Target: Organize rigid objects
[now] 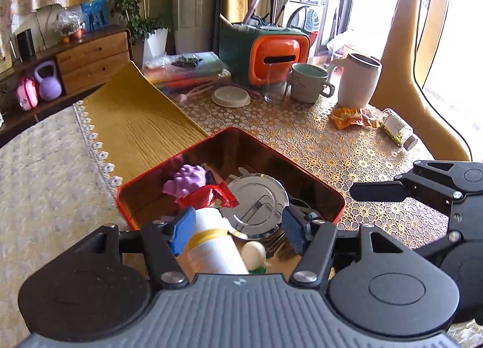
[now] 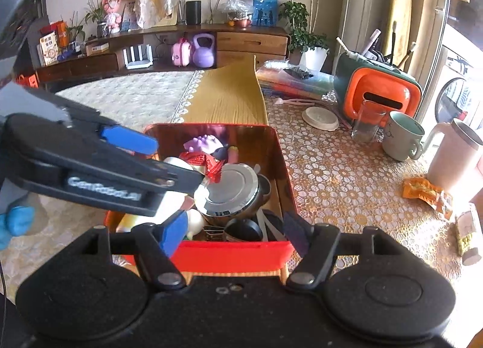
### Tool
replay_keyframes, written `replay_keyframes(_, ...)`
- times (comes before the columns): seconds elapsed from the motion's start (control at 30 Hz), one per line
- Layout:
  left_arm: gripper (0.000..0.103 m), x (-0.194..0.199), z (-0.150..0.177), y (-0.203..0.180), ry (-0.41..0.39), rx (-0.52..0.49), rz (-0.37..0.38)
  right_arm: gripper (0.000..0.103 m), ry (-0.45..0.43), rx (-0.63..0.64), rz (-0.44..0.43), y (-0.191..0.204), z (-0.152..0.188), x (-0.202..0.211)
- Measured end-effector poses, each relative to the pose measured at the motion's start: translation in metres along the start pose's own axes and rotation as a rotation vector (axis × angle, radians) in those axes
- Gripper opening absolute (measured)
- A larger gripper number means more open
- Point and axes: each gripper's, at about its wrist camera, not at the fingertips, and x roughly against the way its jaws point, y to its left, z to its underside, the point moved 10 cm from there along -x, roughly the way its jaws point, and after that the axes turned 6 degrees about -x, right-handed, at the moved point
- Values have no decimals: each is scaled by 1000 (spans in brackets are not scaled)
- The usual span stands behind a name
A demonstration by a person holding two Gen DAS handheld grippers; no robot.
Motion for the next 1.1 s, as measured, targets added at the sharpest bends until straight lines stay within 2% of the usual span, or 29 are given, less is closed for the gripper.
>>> replay_keyframes(0.1, 63, 15, 2, 4, -16, 17, -8, 76, -12, -17, -6, 1, -2, 9)
replay_keyframes(0.23, 74, 35, 7, 8, -41, 27, -28, 80, -33, -35, -12, 3, -4, 19)
replay_keyframes(0.43, 75, 62, 17, 12, -70, 30, -58, 86, -66, -63, -33, 7, -5, 36)
replay_keyframes(0.5, 81, 70, 22, 13, -75, 32, -64, 89, -82, -74, -46, 9, -5, 43)
replay_keyframes(0.67, 84, 84, 34, 13, -76, 55, -70, 103, -132, -108, -66, 12, -7, 59)
replay_keyframes(0.77, 86, 92, 42, 10, -85, 63, -69, 103, -161, -132, -82, 11, -8, 68)
replay_keyframes(0.9, 102, 98, 51, 11, -88, 105, -67, 103, -192, -159, -102, 13, -8, 78)
replay_keyframes(1.1, 103, 101, 58, 10, -90, 122, -101, 103, -222, -158, -105, 16, -5, 88)
